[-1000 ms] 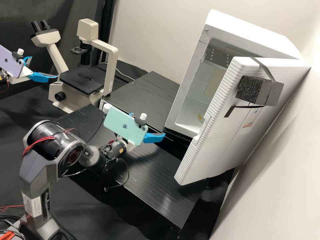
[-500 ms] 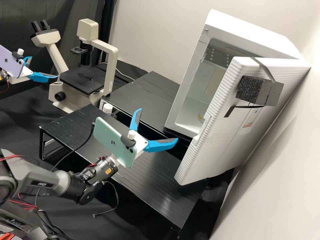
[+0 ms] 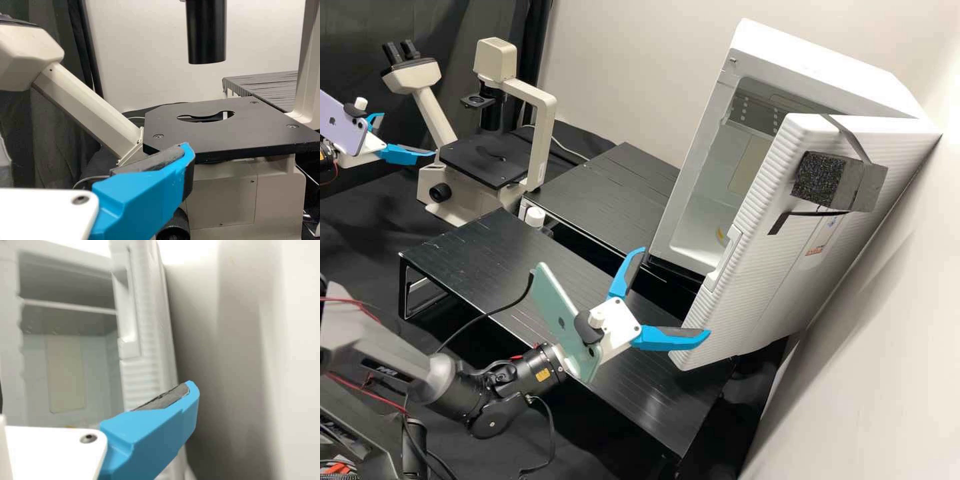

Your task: Close the incubator door.

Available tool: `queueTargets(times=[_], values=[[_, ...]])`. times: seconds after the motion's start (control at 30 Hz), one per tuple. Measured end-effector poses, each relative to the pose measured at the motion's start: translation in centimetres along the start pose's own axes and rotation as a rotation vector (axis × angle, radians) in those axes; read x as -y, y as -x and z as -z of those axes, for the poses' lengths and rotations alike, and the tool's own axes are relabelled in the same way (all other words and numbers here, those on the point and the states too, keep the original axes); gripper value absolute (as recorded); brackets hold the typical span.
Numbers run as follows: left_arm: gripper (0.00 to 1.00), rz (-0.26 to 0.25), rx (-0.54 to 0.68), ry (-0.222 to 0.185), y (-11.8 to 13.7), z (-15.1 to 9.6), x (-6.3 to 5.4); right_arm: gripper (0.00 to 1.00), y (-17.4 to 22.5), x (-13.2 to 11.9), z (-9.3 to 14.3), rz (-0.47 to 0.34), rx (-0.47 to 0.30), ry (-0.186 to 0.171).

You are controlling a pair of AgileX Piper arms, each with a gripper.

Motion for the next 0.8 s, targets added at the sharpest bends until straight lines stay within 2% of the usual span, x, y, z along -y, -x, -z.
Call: queueTargets(times=[0.23,0.37,0.53,0.6,0.8], values=[[1.0,0.0,0.0,0.0,0.0,0.0,0.0,1.0,-2.9,1.2,-2.0,-0.001,0.085,0.043],[1.0,0.0,0.0,0.0,0.0,0.0,0.0,1.0,-4.0,1.8,-2.2,0.007,0.085,0.056],[1.0,0.0,0.0,0.0,0.0,0.0,0.0,1.0,-4.3,2.0,-2.1,0.013,0.079,0.05],[1.0,0.0,0.0,0.0,0.0,0.0,0.0,1.0,-4.4,2.3,-1.9,0.021,0.072,0.033],[1.0,0.0,0.0,0.0,0.0,0.0,0.0,1.0,-4.5,3.0,-0.7,0.07,0.03,-0.059]])
